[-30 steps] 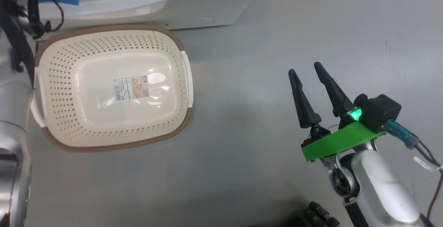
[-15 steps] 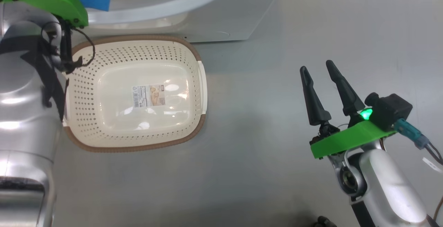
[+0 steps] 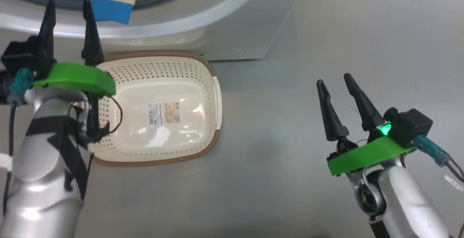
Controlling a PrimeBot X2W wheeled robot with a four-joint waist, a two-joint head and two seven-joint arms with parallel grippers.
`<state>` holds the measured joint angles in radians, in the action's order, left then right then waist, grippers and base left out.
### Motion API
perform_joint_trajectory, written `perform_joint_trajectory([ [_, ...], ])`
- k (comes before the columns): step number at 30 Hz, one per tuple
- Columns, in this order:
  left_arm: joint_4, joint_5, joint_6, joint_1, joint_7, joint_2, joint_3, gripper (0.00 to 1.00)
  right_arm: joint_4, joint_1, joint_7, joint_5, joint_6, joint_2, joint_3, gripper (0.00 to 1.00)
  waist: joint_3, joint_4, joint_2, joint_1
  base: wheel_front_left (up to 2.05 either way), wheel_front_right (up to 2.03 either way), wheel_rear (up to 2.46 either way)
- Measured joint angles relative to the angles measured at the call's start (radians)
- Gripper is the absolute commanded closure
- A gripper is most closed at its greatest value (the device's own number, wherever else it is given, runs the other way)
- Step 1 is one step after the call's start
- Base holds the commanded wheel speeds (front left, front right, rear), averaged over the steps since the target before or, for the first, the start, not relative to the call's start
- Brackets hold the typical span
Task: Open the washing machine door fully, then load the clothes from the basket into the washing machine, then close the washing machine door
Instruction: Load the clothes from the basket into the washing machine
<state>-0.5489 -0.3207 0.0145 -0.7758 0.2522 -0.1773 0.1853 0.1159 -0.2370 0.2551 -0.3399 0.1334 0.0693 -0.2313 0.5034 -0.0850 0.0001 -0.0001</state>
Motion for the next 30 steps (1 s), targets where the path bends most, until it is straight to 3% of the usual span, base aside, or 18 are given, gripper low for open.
perform_joint_trajectory([
  [18, 0.474, -0.020, 0.137, 0.472, -0.025, -0.053, -0.050, 0.00, -0.019, 0.031, 0.000, 0.007, 0.000, 0.005, -0.009, 0.00, -0.044, -0.011, 0.0000, 0.0000, 0.00, 0.00, 0.00],
  [30, 0.608, -0.015, 0.181, 0.623, -0.042, -0.059, -0.052, 0.00, -0.020, 0.031, 0.000, 0.007, 0.000, 0.014, -0.011, 0.00, -0.051, -0.016, 0.0000, 0.0000, 0.00, 0.00, 0.00],
])
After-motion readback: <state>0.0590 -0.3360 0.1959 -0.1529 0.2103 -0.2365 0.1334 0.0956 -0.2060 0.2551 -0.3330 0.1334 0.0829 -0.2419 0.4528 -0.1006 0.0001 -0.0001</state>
